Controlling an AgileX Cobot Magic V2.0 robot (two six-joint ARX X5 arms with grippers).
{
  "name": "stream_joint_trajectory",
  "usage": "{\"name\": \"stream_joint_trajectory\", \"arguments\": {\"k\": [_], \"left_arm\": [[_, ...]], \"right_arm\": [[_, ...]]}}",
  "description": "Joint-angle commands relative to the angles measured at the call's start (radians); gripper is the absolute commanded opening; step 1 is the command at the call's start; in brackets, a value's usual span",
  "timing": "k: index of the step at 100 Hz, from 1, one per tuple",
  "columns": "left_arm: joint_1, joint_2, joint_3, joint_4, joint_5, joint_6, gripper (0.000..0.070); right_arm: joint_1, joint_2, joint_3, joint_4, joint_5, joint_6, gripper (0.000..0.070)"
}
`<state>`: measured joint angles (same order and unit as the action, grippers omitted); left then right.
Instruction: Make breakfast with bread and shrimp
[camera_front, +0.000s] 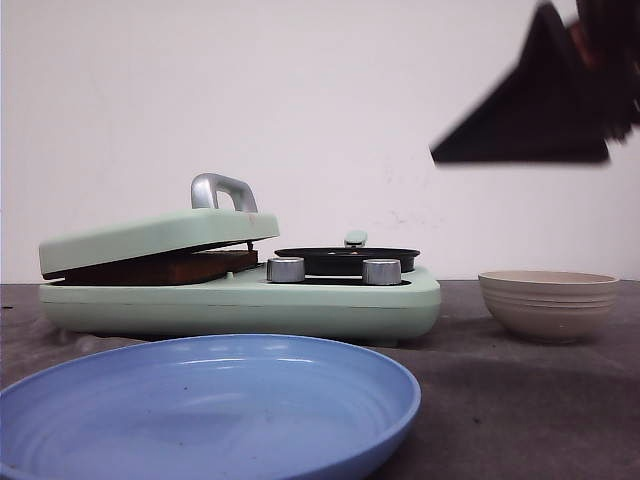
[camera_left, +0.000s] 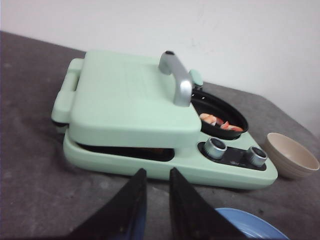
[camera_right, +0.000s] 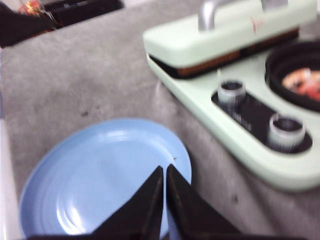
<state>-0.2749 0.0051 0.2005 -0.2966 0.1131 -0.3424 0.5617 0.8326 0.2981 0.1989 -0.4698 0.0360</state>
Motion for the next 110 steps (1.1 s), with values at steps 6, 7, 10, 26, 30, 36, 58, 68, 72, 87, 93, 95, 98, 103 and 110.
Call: {"name": "stream_joint_trajectory", "arguments": {"k": [6, 7, 10, 26, 30, 36, 58, 68, 72, 87, 93, 95, 98, 103, 110], "left_arm": [[-0.004, -0.002, 0.005, -0.006, -0.002, -0.012, 0.0003], [-0.004, -0.002, 0.005, -0.008, -0.002, -0.016, 0.0003], [-0.004, -0.002, 0.005, -0.011, -0.002, -0.024, 0.0003], [-0.004, -0.002, 0.006, -0.046, 0.002, -0.145, 0.0002], [-0.004, -0.002, 0.006, -0.049, 0.002, -0.154, 0.0001], [-0.004, -0.002, 0.006, -0.047, 0.002, -0.150, 0.0001], [-0.004, -0.002, 0.006, -0.047, 0.001, -0.148, 0.0002], [-0.004, -0.002, 0.006, -0.047, 0.002, -0.148, 0.0001], [-0.004, -0.002, 0.006, -0.047, 0.001, -0.148, 0.0002], [-0.004, -0.002, 0.006, -0.047, 0.001, -0.148, 0.0002], [-0.004, -0.002, 0.006, -0.047, 0.002, -0.148, 0.0001], [-0.004, -0.002, 0.006, -0.047, 0.001, -0.148, 0.0002], [-0.004, -0.002, 0.005, -0.049, 0.001, -0.148, 0.0002], [-0.003, -0.002, 0.005, -0.047, 0.001, -0.148, 0.0001], [0.006, -0.002, 0.005, -0.076, -0.006, -0.130, 0.0000]], "right_arm": [[0.005, 0.003, -0.010, 0.018, 0.001, 0.009, 0.0001], [0.005, 0.003, -0.010, 0.018, 0.002, 0.009, 0.0000], [0.005, 0.003, -0.010, 0.018, 0.007, 0.009, 0.0000], [0.005, 0.003, -0.010, 0.018, 0.011, 0.013, 0.0000], [0.005, 0.003, -0.010, 0.023, 0.017, 0.009, 0.0000], [0.005, 0.003, -0.010, 0.032, 0.024, 0.009, 0.0000], [0.005, 0.002, -0.010, 0.051, 0.025, 0.009, 0.0000], [0.005, 0.002, -0.010, 0.051, 0.025, 0.009, 0.0000], [0.005, 0.002, -0.010, 0.051, 0.025, 0.009, 0.0000], [0.005, 0.002, -0.010, 0.051, 0.025, 0.009, 0.0000], [0.005, 0.002, -0.010, 0.051, 0.025, 0.009, 0.0000], [0.005, 0.002, -0.010, 0.051, 0.025, 0.009, 0.0000], [0.005, 0.002, -0.010, 0.051, 0.025, 0.009, 0.0000], [0.005, 0.002, -0.010, 0.051, 0.025, 0.009, 0.0000], [0.005, 0.002, -0.010, 0.051, 0.025, 0.009, 0.0000]]}}
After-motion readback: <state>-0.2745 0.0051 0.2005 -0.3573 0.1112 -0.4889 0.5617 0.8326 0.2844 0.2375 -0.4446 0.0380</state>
